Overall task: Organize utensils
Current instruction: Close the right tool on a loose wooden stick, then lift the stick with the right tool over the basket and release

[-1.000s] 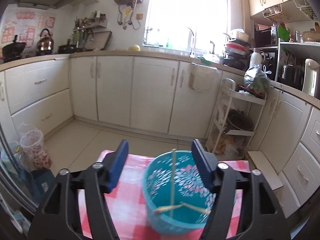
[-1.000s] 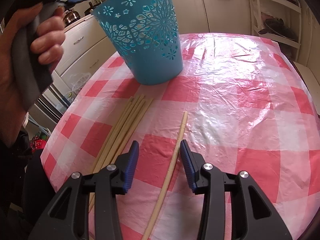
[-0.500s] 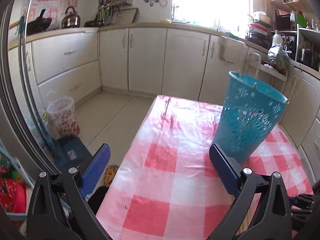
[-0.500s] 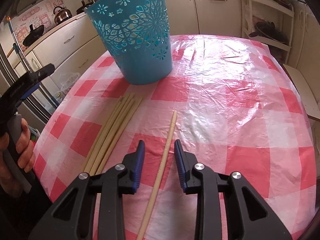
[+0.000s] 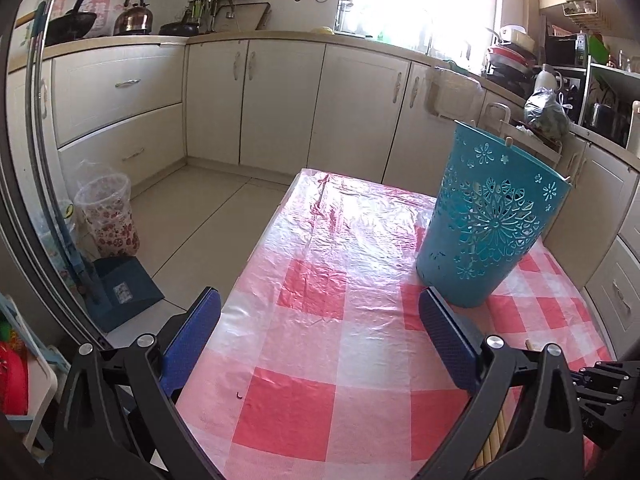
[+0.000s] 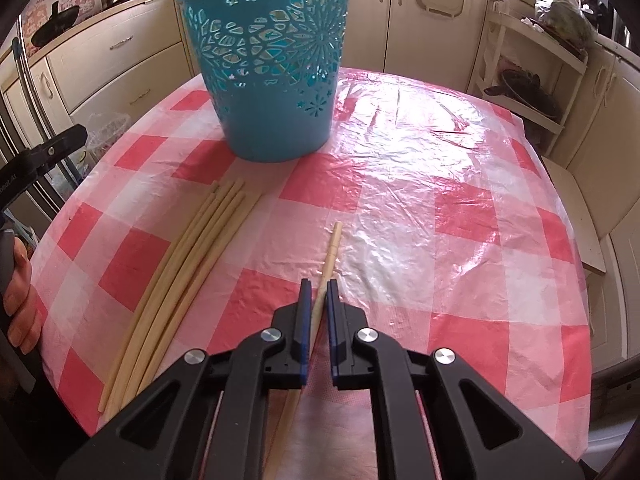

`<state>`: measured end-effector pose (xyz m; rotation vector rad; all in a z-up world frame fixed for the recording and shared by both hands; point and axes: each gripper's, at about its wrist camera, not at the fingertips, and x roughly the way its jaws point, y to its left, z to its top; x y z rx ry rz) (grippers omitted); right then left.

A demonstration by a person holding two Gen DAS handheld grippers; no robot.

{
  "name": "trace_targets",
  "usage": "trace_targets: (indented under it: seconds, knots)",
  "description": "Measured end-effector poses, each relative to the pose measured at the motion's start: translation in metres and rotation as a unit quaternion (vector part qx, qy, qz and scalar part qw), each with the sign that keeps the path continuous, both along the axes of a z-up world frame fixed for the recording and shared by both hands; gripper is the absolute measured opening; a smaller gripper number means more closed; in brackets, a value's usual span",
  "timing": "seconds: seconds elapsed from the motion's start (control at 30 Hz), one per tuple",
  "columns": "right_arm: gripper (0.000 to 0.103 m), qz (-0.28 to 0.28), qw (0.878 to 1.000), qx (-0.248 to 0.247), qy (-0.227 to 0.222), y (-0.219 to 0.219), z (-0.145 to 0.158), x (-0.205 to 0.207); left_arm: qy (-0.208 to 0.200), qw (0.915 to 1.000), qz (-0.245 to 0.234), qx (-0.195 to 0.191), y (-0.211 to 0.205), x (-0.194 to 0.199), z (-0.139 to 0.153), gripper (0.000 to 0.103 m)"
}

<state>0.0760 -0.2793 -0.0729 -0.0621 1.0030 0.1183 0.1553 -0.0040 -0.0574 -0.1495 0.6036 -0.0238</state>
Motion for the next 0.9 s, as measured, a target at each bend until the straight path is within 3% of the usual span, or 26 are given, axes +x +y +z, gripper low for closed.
trace_targets:
  seconds: [0.43, 0.7, 0.9]
  knots:
    - [0.007, 0.001, 1.0, -0.002, 0.003, 0.003, -0.001, 0.0, 0.015, 0.9998, 0.001, -0.015, 0.004, 0.005, -0.005, 0.095]
    - [0.006, -0.016, 0.992, 0.126, -0.011, -0.019, 0.012, -0.005, 0.029, 0.9991, 0.008, -0.029, 0.009, 0.011, -0.009, 0.095]
    - [0.006, -0.033, 0.968, 0.243, -0.047, -0.038, 0.045, -0.002, 0.032, 0.9992, 0.006, -0.026, 0.007, 0.011, -0.01, 0.095]
